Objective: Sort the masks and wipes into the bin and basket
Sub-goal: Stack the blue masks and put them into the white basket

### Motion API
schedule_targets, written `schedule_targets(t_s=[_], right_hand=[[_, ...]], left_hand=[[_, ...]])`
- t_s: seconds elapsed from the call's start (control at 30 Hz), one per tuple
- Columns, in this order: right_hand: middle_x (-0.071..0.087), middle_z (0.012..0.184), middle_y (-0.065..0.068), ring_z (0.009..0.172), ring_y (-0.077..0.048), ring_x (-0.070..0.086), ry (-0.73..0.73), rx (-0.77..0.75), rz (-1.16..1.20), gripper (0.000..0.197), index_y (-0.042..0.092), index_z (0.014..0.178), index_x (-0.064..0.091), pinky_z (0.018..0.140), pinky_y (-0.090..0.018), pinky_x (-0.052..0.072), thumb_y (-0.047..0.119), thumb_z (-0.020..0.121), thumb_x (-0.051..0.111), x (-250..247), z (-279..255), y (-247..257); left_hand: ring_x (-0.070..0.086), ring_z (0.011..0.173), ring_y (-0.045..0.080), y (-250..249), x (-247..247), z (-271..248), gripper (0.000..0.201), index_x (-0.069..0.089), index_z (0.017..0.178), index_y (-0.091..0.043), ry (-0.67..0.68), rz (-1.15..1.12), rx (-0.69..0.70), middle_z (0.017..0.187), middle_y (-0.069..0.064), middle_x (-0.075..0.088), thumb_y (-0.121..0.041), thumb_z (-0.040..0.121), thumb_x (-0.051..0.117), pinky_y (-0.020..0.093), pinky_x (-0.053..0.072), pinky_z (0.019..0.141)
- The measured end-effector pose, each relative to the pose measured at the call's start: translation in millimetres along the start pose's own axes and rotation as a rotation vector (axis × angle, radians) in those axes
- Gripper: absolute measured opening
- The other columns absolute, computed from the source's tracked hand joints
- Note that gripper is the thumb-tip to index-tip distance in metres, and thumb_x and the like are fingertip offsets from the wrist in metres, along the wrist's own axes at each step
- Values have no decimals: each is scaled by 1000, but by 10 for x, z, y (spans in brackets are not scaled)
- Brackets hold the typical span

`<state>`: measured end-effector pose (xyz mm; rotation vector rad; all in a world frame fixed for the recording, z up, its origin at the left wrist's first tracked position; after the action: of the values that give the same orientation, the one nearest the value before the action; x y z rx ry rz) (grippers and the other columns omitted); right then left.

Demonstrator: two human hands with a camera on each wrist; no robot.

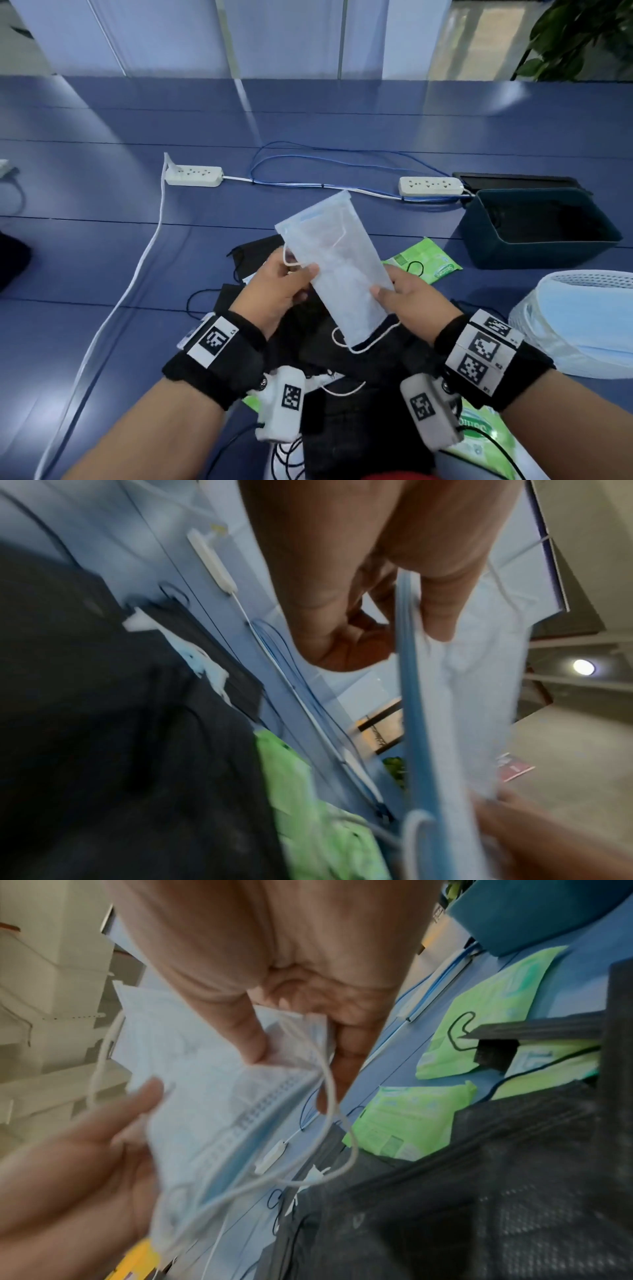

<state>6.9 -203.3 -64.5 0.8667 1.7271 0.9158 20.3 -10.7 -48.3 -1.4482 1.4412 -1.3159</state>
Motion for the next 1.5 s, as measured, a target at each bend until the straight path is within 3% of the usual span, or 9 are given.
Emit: schedule_targets(t_s=[0.17, 0.37, 0.53, 0.63, 0.8, 0.9, 1.17, 1.33, 1.5], right_hand=[[65, 120, 0, 111, -20, 60, -167, 70, 85, 20, 34, 106, 58, 103, -48, 42, 23, 91, 50, -233, -66, -110], [70, 110, -2, 105, -25, 64, -265, 150, 135, 21, 32, 105, 64, 100, -52, 44, 20, 96, 49, -227, -275, -223], [67, 114, 5, 108, -15, 62, -214, 195, 5, 25, 22, 119, 59, 100, -39, 44, 17, 96, 49, -11, -369, -214], [66, 112, 4, 103, -13, 62, -198, 231, -46, 23, 23, 115, 58, 94, -32, 46, 17, 96, 49, 31, -429, -187], [66, 108, 5, 99, -12, 61, -226, 260, -49, 20, 27, 110, 56, 75, -16, 43, 14, 96, 48, 1, -527, -138], [64, 109, 5, 100, -12, 59, -231, 276, -71, 21, 24, 114, 56, 76, -20, 41, 16, 97, 47, -11, -557, -92], [61, 93, 20, 84, 7, 55, -262, 257, 27, 19, 29, 100, 56, 61, -1, 40, 12, 97, 48, -27, -523, -125], [68, 109, -2, 100, -22, 64, -283, 270, 215, 24, 26, 103, 60, 97, -41, 47, 7, 96, 47, 91, -407, -144], [68, 106, -4, 96, -23, 64, -316, 245, 339, 22, 21, 102, 58, 90, -38, 48, 3, 95, 47, 177, -271, -12]], left_hand=[[44, 63, 10, 413, -839, -77, 9, 54, 93, -22, -158, 223, -302, 76, -4, 47, -14, 91, 60, 24, 38, 63], [49, 83, 16, 727, -1205, 46, 25, 49, 105, -16, -240, 454, -472, 95, 4, 53, -20, 88, 65, 27, 40, 65], [49, 75, 16, 803, -1231, 256, 35, 39, 114, -17, -298, 289, -532, 87, 4, 51, -17, 89, 64, 28, 42, 67], [48, 70, 13, 776, -1242, 404, 14, 50, 88, -12, -328, 285, -565, 81, 1, 50, -23, 93, 58, 25, 38, 62], [34, 53, 12, 722, -1220, 535, 33, 43, 66, -15, -353, 295, -554, 64, -1, 41, -29, 95, 50, 22, 20, 49], [37, 54, 12, 610, -1104, 560, 29, 43, 68, -17, -298, 293, -506, 64, -1, 42, -25, 96, 47, 22, 23, 52], [44, 53, 10, -368, -862, 267, 32, 40, 65, -19, -157, 144, 50, 58, -3, 45, -9, 94, 49, 23, 42, 58], [59, 67, 8, -877, -928, 34, 19, 49, 84, -23, -141, -61, 169, 82, -5, 61, -19, 99, 39, 25, 51, 61], [68, 75, 19, -694, -997, 13, 21, 46, 90, -20, -112, -306, 42, 96, 1, 66, -23, 103, 30, 45, 57, 69]])
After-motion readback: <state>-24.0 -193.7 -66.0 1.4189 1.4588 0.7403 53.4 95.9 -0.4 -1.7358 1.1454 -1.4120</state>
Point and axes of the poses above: each hand's wrist, its own z-axis towards the middle knuckle, its own x-axis out of the palm, y = z × x, the point moved 5 cm from there along z, towards the middle knuckle
